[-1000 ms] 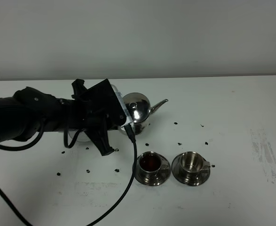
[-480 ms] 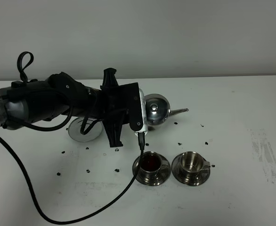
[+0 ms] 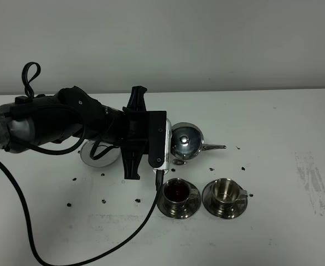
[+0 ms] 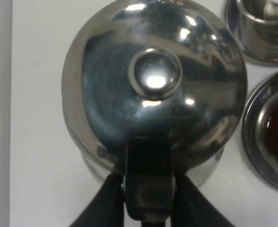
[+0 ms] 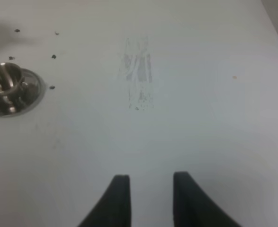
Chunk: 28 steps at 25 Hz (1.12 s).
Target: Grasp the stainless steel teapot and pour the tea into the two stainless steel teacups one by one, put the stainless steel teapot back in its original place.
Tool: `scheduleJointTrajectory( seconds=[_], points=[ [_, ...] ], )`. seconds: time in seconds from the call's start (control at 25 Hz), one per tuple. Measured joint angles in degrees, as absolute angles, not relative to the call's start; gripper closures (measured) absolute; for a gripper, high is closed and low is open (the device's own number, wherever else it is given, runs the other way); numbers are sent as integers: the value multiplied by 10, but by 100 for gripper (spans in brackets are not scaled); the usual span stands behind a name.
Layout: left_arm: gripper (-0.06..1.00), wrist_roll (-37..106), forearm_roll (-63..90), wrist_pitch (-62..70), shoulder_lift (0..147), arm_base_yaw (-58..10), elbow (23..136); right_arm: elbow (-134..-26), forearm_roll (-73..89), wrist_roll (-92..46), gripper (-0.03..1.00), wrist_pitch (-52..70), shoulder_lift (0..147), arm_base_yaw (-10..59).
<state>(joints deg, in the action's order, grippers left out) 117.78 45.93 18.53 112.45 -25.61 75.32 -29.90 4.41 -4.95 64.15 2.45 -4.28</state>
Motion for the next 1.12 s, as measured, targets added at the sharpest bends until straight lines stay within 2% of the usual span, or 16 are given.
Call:
scheduleJointTrajectory(
  seconds=[0.32, 0.56, 0.8, 1.12],
  points=[
    [73, 1178, 508, 193, 1125, -256, 755, -299, 44, -50, 74, 642, 25, -43],
    [73, 1153, 512, 250, 1125, -251, 805, -299, 44, -50, 74, 642, 25, -43],
    [73, 1117, 456, 301, 1138, -239, 869, -299, 44, -50, 74, 642, 25, -43],
    [73, 1117, 399, 366, 1146, -237, 873, -299, 44, -50, 74, 642, 25, -43]
  ],
)
